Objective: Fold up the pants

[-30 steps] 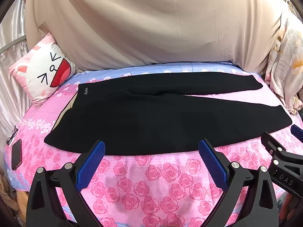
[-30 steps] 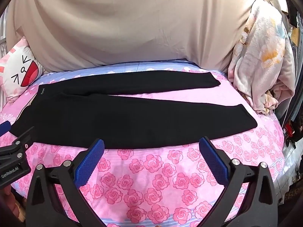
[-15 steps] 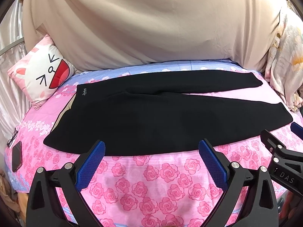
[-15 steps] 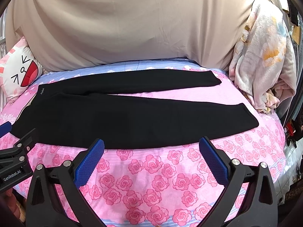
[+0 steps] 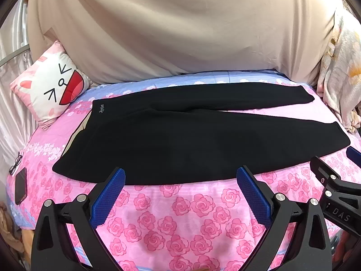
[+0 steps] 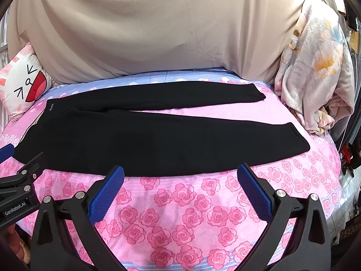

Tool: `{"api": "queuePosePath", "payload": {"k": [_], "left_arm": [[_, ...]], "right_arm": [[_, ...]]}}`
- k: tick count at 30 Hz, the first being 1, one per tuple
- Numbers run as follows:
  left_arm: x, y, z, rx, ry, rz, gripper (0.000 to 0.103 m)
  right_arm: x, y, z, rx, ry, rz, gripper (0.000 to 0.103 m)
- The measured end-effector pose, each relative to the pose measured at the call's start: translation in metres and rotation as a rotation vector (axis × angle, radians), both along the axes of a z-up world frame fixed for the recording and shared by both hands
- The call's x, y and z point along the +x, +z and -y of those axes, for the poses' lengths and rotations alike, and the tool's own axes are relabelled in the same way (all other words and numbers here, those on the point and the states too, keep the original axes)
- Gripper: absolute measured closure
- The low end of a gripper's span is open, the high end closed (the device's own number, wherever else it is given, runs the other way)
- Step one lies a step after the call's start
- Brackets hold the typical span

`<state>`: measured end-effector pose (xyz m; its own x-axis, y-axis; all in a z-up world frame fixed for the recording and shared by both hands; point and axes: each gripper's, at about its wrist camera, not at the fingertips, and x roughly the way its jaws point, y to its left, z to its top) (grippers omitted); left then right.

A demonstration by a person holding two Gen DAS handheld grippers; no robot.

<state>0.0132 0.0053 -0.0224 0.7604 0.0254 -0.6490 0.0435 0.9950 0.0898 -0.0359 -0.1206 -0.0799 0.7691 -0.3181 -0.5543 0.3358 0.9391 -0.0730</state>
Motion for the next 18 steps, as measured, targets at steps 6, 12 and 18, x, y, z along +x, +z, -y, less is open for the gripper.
{"api": "queuePosePath", "payload": {"k": [6,12,18], "left_arm": [[-0.0001,0.0,-0.0027,0.0,0.0,0.002,0.006],[-0.0011,0.0006,-0.0037,-0.003,-0.001,0.004,0.006],[-0.0026,0.0009,-0.004,-0.004,-0.003,0.007,0.006]], "right_arm": [[0.0001,0.0007,-0.0003,-0.003,-0.002,-0.001,0.005],[-0.0012,0.0031,-0.0015,-0.006,-0.007,0.003,0.005],[-0.0024,0.0048,-0.0017,-0.009,-0.004,0.005,0.005]]}}
